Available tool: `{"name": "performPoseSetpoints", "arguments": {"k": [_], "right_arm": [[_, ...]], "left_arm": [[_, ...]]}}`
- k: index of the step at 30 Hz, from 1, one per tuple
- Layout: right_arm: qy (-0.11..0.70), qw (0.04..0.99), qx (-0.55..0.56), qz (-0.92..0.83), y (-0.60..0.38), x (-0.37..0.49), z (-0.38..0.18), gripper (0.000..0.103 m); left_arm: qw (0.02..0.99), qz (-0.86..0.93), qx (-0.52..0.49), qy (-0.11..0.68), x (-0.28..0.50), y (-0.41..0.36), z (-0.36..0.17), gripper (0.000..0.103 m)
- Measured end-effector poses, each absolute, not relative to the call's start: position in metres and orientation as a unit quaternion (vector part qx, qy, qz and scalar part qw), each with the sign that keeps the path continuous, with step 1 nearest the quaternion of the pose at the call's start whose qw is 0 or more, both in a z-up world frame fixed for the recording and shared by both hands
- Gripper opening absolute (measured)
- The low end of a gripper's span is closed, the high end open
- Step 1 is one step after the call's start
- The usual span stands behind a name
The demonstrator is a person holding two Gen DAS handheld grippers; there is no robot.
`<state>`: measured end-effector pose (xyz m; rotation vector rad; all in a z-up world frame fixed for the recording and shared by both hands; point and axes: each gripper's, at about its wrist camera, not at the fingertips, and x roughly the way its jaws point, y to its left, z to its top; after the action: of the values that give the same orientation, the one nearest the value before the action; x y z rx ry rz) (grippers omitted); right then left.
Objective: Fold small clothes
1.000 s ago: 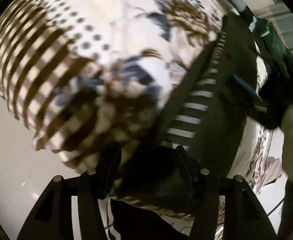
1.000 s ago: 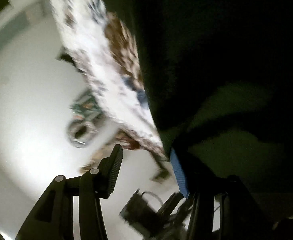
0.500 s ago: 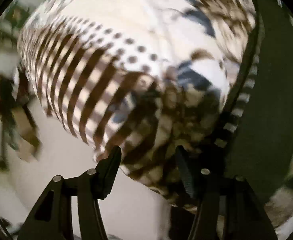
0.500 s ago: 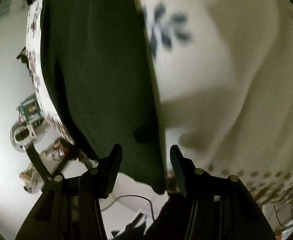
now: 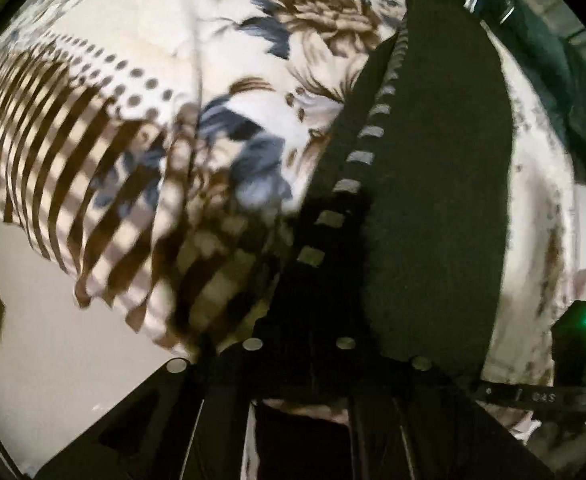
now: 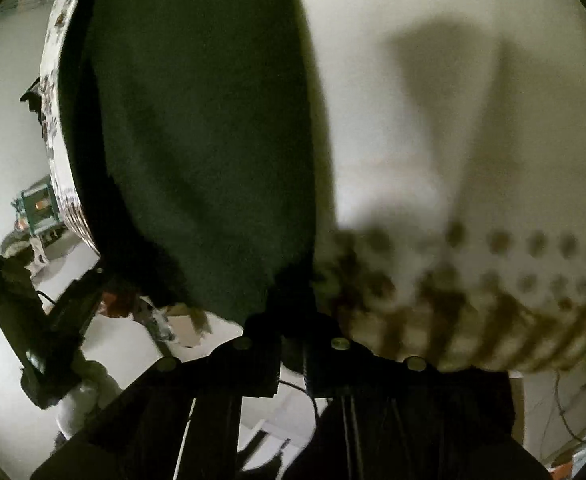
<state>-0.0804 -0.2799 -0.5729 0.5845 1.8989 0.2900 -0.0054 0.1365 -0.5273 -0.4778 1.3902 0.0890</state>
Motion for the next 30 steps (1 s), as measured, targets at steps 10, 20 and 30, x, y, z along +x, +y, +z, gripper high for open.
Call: {"name": "performPoseSetpoints", "arguments": {"k": [10, 20, 30], "right_arm": [[0.832, 0.472, 0.263, 0.125, -0.289, -0.061, -0.585, 0.029], [0.733, 0.598, 0.307, 0.105, -0.344, 0.090, -0.507, 0.057], [0.623, 0.681, 0.380, 0.055, -0.461, 0.314, -0.515, 0.066]], "left_arm": [[0.697, 0.023, -0.245, 0.673, 0.008, 0.170, -0.517, 0.020], [0.772, -0.060, -0.204, 0.599, 0.133, 0.143, -0.462, 0.054], [0.770, -0.141, -0.235, 0.577, 0.388, 0.139, -0.520, 0.054]]}}
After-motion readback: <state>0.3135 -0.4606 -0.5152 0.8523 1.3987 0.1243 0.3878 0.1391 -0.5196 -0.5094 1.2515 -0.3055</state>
